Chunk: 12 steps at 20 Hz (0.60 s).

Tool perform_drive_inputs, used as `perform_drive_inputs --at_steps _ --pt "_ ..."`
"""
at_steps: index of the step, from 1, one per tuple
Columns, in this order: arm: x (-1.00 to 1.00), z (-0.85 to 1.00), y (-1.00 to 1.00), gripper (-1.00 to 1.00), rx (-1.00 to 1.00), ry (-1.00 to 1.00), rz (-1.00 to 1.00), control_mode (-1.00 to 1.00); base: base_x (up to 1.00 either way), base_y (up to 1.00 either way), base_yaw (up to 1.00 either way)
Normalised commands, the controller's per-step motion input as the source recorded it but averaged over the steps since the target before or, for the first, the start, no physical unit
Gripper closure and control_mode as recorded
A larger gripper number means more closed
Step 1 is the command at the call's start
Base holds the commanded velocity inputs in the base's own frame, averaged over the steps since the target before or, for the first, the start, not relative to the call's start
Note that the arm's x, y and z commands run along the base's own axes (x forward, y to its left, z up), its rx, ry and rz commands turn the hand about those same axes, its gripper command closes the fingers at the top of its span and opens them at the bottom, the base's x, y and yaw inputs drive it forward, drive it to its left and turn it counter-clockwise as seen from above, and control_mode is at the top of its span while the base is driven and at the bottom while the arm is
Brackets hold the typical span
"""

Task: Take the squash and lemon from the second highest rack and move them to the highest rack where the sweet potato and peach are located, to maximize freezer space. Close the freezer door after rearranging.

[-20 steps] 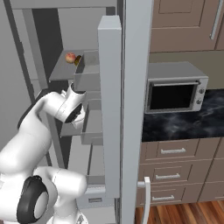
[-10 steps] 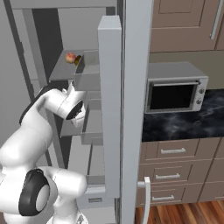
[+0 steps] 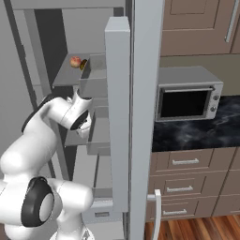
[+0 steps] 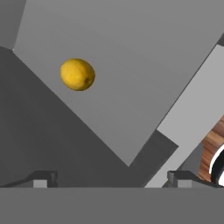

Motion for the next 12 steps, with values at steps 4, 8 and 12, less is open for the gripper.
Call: perform_drive_inputs --at_steps 4,8,12 --pt "0.33 -0.15 0.00 -1.00 0.01 0.00 0.00 -1.00 0.00 0.00 0.00" --pt "0.35 -0.05 0.01 -1.00 0.00 0.00 0.00 -1.00 0.00 0.00 0.00" --pt "0.32 -0.10 0.06 -1.00 0.01 0.00 0.00 -1.00 0.00 0.00 0.00"
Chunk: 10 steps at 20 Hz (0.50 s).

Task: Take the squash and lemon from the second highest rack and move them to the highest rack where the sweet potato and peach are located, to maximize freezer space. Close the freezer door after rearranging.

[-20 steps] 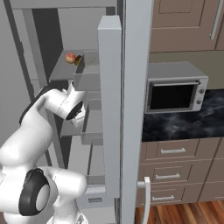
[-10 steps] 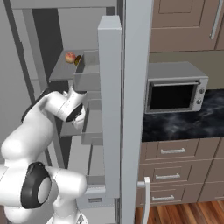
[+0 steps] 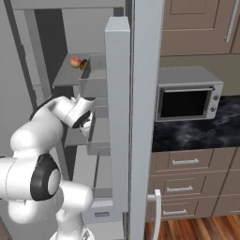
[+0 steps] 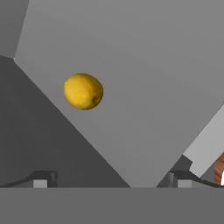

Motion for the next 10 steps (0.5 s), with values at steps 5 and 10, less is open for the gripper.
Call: perform_drive_inputs --at_steps 5,10 --pt "0.30 -0.15 0.18 -1.00 0.00 0.00 0.00 -1.00 0.00 0.00 0.00" --pt "0.31 -0.18 0.07 -1.00 0.00 0.00 0.00 -1.00 0.00 0.00 0.00"
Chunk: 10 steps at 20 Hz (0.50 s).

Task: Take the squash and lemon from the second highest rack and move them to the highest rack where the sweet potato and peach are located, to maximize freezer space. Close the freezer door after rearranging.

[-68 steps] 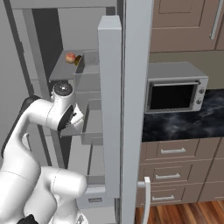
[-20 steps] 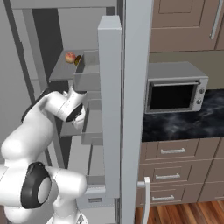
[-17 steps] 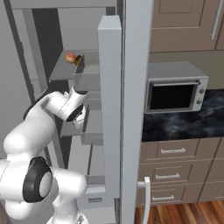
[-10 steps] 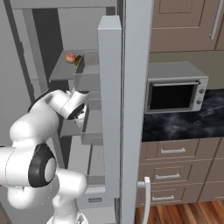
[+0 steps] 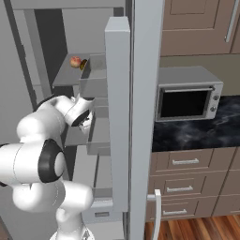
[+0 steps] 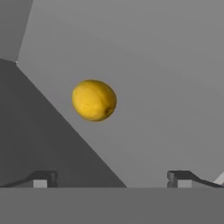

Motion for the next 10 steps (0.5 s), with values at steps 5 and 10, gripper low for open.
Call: perform_drive_inputs --at_steps 5,10 --pt "0.35 -0.16 0.00 -1.00 0.03 0.00 0.00 -1.00 0.00 0.00 0.00" --pt "0.10 -0.05 -0.09 -1.00 0.34 0.09 0.00 -1.00 0.00 0.00 0.00"
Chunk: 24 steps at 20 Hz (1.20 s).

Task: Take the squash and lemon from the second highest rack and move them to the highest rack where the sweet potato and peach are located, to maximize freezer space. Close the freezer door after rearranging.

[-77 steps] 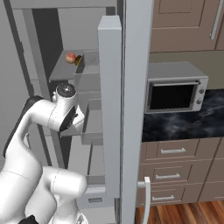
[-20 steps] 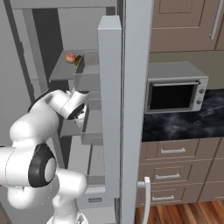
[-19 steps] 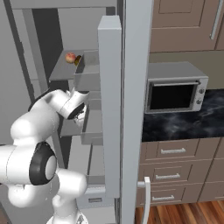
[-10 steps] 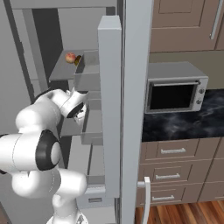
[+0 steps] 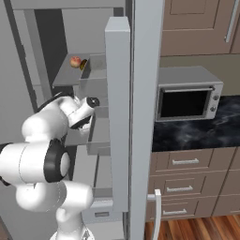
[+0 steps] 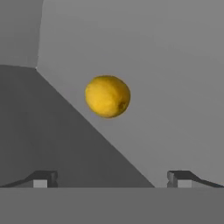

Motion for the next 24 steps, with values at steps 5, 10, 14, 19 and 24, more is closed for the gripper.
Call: perform_drive_inputs --at_steps 5,10,14,19,24 --pt "0.18 0.00 -0.06 -1.00 0.21 0.14 0.00 -1.00 0.00 0.00 0.00" --pt "0.31 0.00 0.12 -1.00 0.00 0.00 0.00 -1.00 0.00 0.00 0.00" --pt "0.29 -0.09 0.12 -1.00 0.00 0.03 0.00 -1.00 0.00 0.00 0.00" --pt "0.32 -0.19 0.12 -1.00 0.00 0.05 0.00 -1.00 0.00 0.00 0.00" --pt "0.34 -0.28 0.01 -1.00 0.00 0.02 0.00 -1.00 0.00 0.00 0.00"
